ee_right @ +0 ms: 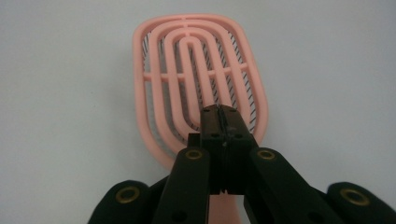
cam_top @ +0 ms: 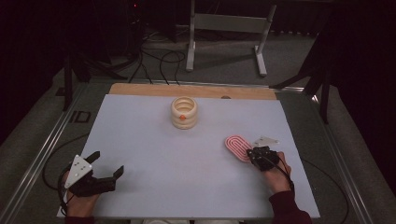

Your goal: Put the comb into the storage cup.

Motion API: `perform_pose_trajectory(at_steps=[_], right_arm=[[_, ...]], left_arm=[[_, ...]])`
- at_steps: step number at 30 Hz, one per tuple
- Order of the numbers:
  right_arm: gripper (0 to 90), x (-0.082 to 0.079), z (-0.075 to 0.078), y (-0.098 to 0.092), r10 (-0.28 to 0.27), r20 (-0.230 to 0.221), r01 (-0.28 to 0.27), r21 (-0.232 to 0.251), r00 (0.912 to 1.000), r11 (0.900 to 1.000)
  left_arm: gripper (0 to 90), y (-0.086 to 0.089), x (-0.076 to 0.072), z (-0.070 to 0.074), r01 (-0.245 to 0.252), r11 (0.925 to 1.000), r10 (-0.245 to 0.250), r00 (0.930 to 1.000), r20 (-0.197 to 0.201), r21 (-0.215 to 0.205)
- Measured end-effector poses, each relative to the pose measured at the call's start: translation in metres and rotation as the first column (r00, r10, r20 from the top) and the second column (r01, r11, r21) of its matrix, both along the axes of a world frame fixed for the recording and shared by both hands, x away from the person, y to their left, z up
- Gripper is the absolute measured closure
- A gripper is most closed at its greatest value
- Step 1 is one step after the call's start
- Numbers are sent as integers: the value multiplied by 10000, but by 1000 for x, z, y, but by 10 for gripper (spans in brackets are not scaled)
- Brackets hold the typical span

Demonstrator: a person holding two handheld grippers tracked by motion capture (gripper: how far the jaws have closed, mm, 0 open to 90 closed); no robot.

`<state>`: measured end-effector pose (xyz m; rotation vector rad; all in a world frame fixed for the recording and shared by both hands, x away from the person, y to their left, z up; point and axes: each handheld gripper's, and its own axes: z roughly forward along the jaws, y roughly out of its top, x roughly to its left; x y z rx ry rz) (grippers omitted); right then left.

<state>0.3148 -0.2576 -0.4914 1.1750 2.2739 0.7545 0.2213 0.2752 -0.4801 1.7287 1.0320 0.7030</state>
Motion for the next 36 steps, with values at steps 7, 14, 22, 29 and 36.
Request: perform_pose_trajectory(at_steps=[7, 14, 22, 29, 36], right_arm=[[877, 1, 0, -4, -81, 22, 81, 55, 10000, 10000], [860, -2, 4, -4, 18, 233, -24, 270, 9997, 9996], [689, -13, 16, -11, 335, 1180, -454, 1002, 9924, 9939], [558, -30, 28, -19, 405, 2159, -795, 1751, 9756, 9813], [500, -48, 35, -29, 402, 2724, -1061, 2318, 9614, 9670]], left_arm=[[13, 0, 0, 0, -7, 10000, 7, 10000, 1, -23], [13, 0, 0, 0, -15, 10000, 15, 10000, 0, -18], [13, 1, 0, 0, -19, 10000, 19, 10000, -10, 0], [13, 0, 1, 1, -57, 9999, 57, 10000, 13, 118], [12, 1, 2, 3, 8, 10000, -8, 10000, -21, 59]])
